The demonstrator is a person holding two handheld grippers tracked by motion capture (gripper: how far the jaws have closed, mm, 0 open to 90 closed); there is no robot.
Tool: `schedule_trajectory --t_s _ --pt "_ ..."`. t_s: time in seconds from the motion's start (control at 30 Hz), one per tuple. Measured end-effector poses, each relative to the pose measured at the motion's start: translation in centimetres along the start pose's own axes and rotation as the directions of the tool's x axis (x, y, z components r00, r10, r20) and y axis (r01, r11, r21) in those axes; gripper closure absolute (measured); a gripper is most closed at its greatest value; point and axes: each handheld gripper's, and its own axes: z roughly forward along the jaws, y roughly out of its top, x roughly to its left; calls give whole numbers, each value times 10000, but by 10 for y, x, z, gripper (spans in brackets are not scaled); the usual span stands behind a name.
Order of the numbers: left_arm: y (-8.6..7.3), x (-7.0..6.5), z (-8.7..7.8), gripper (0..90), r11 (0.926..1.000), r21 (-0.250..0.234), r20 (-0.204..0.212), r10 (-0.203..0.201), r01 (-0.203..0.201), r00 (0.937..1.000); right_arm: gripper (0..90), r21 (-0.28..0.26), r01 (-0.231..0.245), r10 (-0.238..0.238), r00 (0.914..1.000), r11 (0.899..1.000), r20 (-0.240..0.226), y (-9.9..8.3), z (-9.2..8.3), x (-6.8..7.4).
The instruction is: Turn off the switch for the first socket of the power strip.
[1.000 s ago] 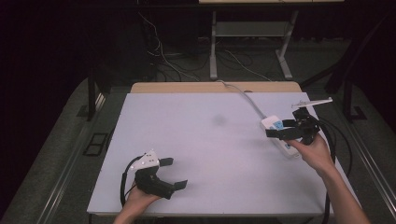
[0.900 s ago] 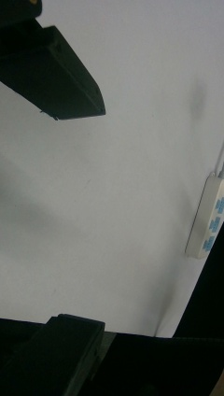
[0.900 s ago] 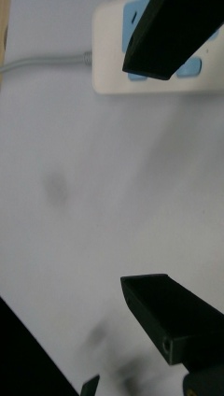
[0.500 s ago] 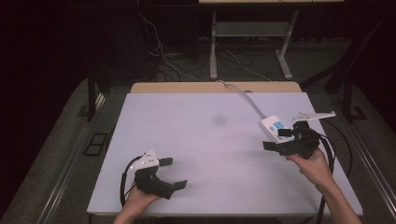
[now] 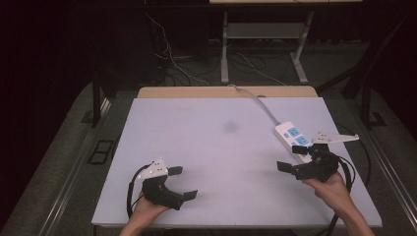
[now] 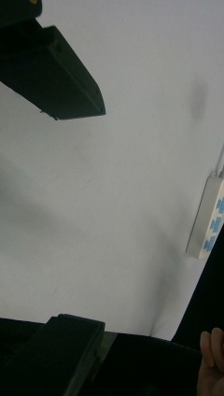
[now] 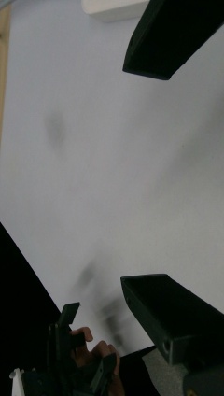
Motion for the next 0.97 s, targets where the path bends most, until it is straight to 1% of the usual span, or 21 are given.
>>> schedule_trajectory --t_s 0.2,0.23,0.27,0.43,0.5,0.57,0.8,0.97 --pt "0 0 0 0 10000 -11 -3 -6 6 10000 2 38 119 -118 9999 9999 -116 -12 1 3" --pt "0 0 0 0 10000 -4 -11 0 0 10000 2 76 116 -115 9999 9999 -126 -16 2 4" --pt "0 0 0 0 10000 -2 -9 -1 1 10000 2 76 116 -115 9999 9999 -126 -16 2 4" --pt "0 0 0 0 10000 6 -16 1 -1 10000 2 116 123 -121 9998 9999 -150 -27 6 6" --pt "0 0 0 0 10000 -8 -3 -2 2 10000 2 141 135 -134 9999 9998 -67 -32 9 6" --pt "0 0 0 0 10000 -2 -17 -2 2 10000 2 283 205 -205 9998 9994 5 -40 12 6" --pt "0 0 0 0 10000 13 -29 -20 20 10000 2 249 214 -214 9998 9995 4 -52 15 8" --pt "0 1 0 0 10000 34 -33 -37 37 10000 2 300 292 -297 9994 9991 156 -60 15 8"
